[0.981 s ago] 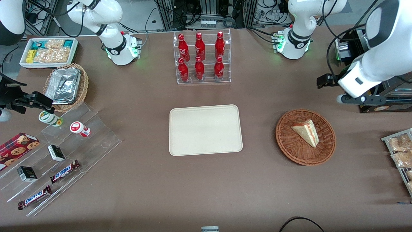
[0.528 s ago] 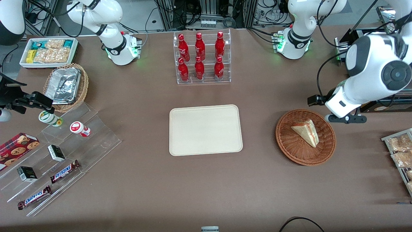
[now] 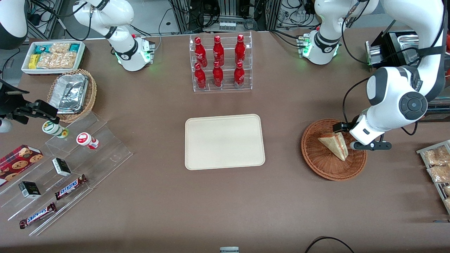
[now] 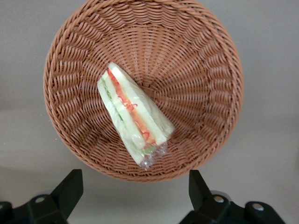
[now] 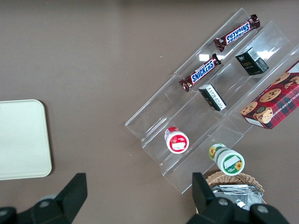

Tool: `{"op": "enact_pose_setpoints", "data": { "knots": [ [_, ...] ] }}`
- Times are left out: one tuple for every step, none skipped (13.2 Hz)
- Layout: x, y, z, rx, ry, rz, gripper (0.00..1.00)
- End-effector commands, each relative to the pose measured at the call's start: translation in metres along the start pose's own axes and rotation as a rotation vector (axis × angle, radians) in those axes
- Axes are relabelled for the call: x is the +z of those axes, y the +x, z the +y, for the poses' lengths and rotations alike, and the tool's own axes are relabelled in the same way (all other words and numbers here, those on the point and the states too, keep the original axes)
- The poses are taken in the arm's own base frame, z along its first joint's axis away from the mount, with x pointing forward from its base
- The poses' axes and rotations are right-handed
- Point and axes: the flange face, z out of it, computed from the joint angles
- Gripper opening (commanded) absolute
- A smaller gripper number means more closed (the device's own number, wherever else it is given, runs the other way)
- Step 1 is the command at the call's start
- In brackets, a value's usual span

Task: Place sandwich from basket to tray
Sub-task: 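Lower the open left gripper around the wrapped sandwich and close it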

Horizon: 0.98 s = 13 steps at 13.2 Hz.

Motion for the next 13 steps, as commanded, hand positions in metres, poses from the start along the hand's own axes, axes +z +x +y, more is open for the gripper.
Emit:
{"op": "enact_pose_setpoints", "data": {
  "knots": [
    [0.006,0.001,-0.005,-0.093,0.011,0.024,1.00],
    [0.007,0.002,-0.003,-0.133,0.011,0.034,1.00],
    [0.007,0.002,-0.003,-0.176,0.009,0.038,1.00],
    [0.009,0.001,-0.002,-0.225,0.007,0.046,1.00],
    [0.012,0.001,-0.001,-0.295,0.003,0.060,1.00],
    [0.016,0.000,0.001,-0.359,-0.002,0.074,1.00],
    [0.019,0.000,0.001,-0.408,-0.008,0.087,1.00],
    [0.021,0.000,0.002,-0.470,-0.015,0.100,1.00],
    [0.023,0.000,0.002,-0.529,-0.019,0.102,1.00],
    [0.024,0.001,0.002,-0.576,-0.021,0.100,1.00],
    [0.024,0.001,0.002,-0.608,-0.024,0.103,1.00],
    [0.027,0.001,0.002,-0.636,-0.024,0.098,1.00],
    [0.031,0.002,0.003,-0.683,-0.029,0.103,1.00]
  ]
}}
